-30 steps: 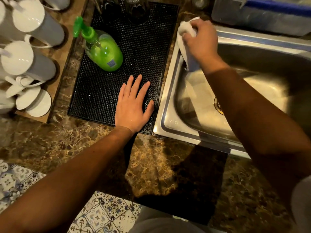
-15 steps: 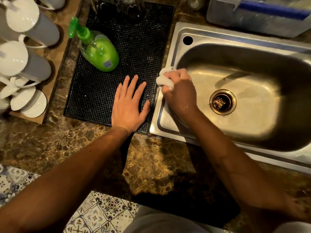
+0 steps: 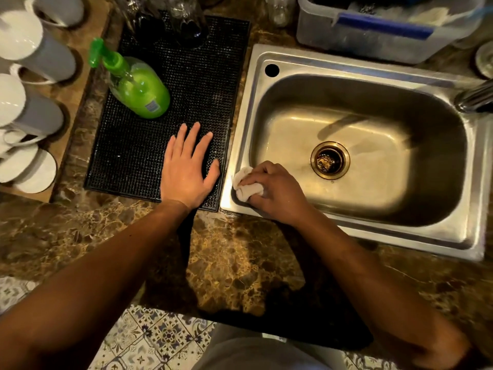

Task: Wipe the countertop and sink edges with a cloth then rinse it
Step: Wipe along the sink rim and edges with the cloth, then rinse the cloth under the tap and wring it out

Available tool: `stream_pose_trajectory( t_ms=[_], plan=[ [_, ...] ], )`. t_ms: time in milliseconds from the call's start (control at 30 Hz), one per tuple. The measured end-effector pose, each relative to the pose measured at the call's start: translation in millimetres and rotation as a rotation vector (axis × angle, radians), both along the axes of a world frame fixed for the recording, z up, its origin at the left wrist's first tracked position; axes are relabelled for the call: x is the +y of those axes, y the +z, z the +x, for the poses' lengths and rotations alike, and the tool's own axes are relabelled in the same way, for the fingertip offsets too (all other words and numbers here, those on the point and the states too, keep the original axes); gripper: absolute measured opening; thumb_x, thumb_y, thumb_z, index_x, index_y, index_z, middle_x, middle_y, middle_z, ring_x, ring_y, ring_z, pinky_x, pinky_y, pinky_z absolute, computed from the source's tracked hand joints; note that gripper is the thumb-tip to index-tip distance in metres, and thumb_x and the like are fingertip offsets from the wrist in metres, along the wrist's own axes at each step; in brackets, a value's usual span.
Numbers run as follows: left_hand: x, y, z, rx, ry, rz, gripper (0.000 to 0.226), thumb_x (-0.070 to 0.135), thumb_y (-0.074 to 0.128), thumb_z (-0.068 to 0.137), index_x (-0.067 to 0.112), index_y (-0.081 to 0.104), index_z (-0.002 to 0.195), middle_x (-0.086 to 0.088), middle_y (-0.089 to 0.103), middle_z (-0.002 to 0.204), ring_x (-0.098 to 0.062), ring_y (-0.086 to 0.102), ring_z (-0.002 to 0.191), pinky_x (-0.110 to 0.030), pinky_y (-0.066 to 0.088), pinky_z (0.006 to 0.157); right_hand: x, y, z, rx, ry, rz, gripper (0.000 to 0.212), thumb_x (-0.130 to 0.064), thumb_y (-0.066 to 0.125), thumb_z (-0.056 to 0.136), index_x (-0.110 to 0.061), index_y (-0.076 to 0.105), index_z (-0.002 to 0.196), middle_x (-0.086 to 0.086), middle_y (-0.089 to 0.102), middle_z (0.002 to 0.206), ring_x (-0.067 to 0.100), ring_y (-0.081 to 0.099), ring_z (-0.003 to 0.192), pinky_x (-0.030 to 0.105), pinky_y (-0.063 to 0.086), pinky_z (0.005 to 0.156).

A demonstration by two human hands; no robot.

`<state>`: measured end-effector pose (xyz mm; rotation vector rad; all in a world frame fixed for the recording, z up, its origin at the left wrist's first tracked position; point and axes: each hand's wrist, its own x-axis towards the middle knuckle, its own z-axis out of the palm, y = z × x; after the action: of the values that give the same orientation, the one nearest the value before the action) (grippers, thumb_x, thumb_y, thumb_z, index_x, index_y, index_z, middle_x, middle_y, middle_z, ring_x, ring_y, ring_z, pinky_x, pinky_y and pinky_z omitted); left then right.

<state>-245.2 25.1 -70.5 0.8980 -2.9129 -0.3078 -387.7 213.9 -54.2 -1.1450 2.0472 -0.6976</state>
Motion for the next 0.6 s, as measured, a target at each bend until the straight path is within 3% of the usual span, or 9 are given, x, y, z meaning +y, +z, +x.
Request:
stream_pose_trajectory(
  t_ms=[200, 333, 433, 533, 600],
  plan=[
    [1.6, 1.0, -0.6, -0.009, -0.006, 0.010, 0.061, 0.046, 0.041, 0.103, 0.021, 0.037, 0.159, -0.006, 0.023, 0.172, -0.028, 0.011, 0.161, -0.050, 0.011, 0.130, 21.2, 16.0, -8.7, 0.005, 0.054, 0.087, 0.037, -0.033, 0.079, 0.084, -0.028, 0.075, 0.121, 0.000, 0.061, 0.119, 0.021, 0.054, 0.112, 0.032, 0.043, 0.088],
    [-2.0, -1.0, -3.8, -0.061, 0.006, 0.003, 0.063, 0.047, 0.038, 0.104, 0.022, 0.034, 0.161, -0.007, 0.019, 0.173, -0.028, 0.008, 0.161, -0.049, 0.009, 0.130, 23.2, 33.5, -26.5, 0.001, 0.117, 0.193, 0.054, -0.050, 0.062, 0.075, -0.025, 0.075, 0.122, 0.006, 0.066, 0.114, 0.026, 0.062, 0.104, 0.033, 0.047, 0.086],
    [2.4, 5.9, -2.9, -0.087, -0.013, -0.005, 0.064, 0.048, 0.034, 0.103, 0.021, 0.032, 0.161, -0.009, 0.018, 0.173, -0.029, 0.007, 0.161, -0.050, 0.010, 0.130, 39.6, 58.0, -33.0, 0.045, 0.042, 0.143, 0.061, -0.056, 0.057, 0.070, -0.022, 0.076, 0.118, 0.005, 0.070, 0.111, 0.025, 0.066, 0.101, 0.041, 0.052, 0.089],
    [4.4, 15.8, -3.0, -0.116, -0.016, 0.070, 0.067, 0.049, 0.030, 0.102, 0.019, 0.032, 0.162, -0.011, 0.017, 0.173, -0.032, 0.008, 0.161, -0.052, 0.010, 0.130, 56.6, 83.4, -39.6, 0.050, -0.142, 0.015, 0.037, -0.040, 0.073, 0.078, -0.020, 0.076, 0.109, 0.001, 0.072, 0.107, 0.018, 0.065, 0.097, 0.042, 0.052, 0.090],
    [9.4, 29.3, -11.9, -0.133, 0.048, 0.182, 0.069, 0.047, 0.037, 0.097, 0.016, 0.039, 0.159, -0.015, 0.022, 0.171, -0.036, 0.013, 0.159, -0.055, 0.014, 0.128, 61.9, 104.7, -45.6, 0.036, -0.248, -0.016, 0.027, -0.025, 0.081, 0.082, -0.021, 0.074, 0.107, -0.006, 0.070, 0.103, 0.007, 0.060, 0.094, 0.036, 0.049, 0.093]
  ],
)
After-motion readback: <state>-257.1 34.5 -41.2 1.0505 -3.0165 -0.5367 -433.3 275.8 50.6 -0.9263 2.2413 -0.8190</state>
